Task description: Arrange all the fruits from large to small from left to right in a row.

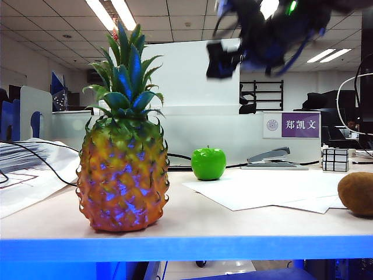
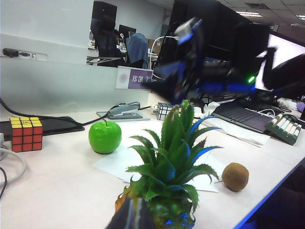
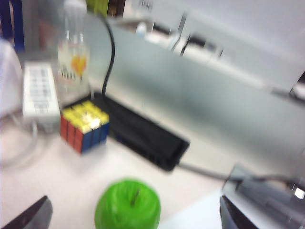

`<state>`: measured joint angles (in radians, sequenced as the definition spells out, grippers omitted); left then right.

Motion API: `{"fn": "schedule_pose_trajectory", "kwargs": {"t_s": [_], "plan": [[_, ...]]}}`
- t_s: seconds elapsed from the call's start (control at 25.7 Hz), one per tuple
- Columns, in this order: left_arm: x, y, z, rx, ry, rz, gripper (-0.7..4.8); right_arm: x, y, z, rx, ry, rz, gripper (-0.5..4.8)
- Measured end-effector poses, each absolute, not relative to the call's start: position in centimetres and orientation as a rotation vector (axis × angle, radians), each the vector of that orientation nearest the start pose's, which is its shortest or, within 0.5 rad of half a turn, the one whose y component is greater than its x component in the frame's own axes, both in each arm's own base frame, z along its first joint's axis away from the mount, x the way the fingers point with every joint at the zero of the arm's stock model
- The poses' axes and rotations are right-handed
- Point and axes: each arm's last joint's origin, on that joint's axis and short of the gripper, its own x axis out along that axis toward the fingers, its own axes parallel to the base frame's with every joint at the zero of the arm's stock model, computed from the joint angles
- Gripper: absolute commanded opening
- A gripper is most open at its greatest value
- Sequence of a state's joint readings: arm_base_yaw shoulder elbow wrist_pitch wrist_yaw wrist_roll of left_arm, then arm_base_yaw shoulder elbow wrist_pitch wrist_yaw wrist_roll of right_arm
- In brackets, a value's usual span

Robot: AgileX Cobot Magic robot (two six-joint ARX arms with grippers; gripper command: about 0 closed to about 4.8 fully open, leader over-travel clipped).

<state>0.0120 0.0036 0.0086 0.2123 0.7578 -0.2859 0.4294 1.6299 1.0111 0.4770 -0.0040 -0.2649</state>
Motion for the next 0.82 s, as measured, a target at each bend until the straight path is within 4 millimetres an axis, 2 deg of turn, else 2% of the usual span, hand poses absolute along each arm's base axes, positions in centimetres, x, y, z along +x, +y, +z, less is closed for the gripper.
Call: {"fn": "schedule_pose_trajectory", "kwargs": {"t_s": [0.19,0.47,0.62,0.82], "plan": [[8.8,-1.9,18.5,-0.188,-0.099,-0.764,0.25,34.9,15.8,21.9,-0.307,0.175,0.451,4.79],[8.8,-1.9,18.5,-0.188,-0.099,-0.765,0.25,36.3,16.1,18.7,-0.295,0.200,0.446,4.79],[8.8,-1.9,18.5,-0.164,-0.109,-0.762,0.25,37.2,16.4,17.5,-0.293,0.223,0.445,4.79],[8.9,-1.7,18.4,-0.107,-0.136,-0.684,0.25,39.2,17.4,17.3,-0.268,0.201,0.454,4.79]]}}
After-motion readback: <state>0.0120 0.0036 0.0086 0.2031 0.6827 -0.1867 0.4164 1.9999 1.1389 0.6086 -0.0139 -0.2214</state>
